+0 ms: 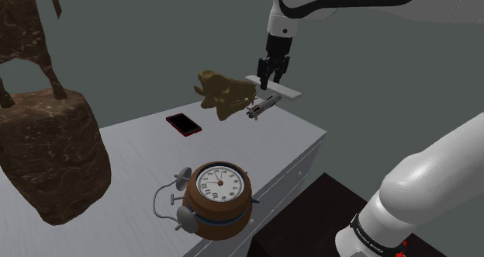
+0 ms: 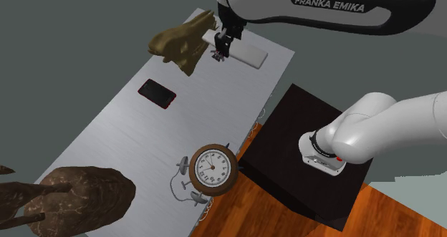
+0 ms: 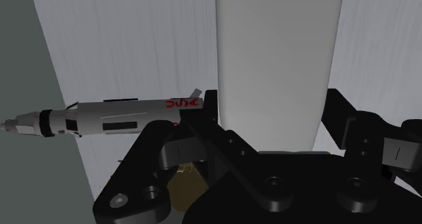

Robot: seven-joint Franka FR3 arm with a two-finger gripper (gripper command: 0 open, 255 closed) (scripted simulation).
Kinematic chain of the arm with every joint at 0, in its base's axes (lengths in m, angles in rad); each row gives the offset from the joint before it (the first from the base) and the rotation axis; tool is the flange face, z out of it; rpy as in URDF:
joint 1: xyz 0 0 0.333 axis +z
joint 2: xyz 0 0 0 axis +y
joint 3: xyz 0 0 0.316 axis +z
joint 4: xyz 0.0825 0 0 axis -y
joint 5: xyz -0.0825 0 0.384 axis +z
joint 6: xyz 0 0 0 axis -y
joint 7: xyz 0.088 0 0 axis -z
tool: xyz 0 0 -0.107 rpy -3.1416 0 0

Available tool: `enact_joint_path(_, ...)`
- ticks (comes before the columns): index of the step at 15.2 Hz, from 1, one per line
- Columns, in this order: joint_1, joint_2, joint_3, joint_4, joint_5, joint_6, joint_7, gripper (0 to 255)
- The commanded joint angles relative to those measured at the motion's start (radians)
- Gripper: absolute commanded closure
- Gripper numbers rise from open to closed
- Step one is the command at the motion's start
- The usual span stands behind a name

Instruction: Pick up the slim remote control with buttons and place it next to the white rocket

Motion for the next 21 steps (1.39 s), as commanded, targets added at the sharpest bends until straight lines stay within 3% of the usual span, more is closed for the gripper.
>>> enact_joint_path(1, -0.017, -0.017, -0.03, -0.02, -0.006, 0.002, -0.048, 255)
enact_joint_path(4, -0.037, -0.034, -0.067, -0.037, -0.015, 0.002, -0.102, 255)
enact_joint_path(21, -0.035, -0.019, -0.061, -0.252, -0.013, 0.232, -0.101, 255)
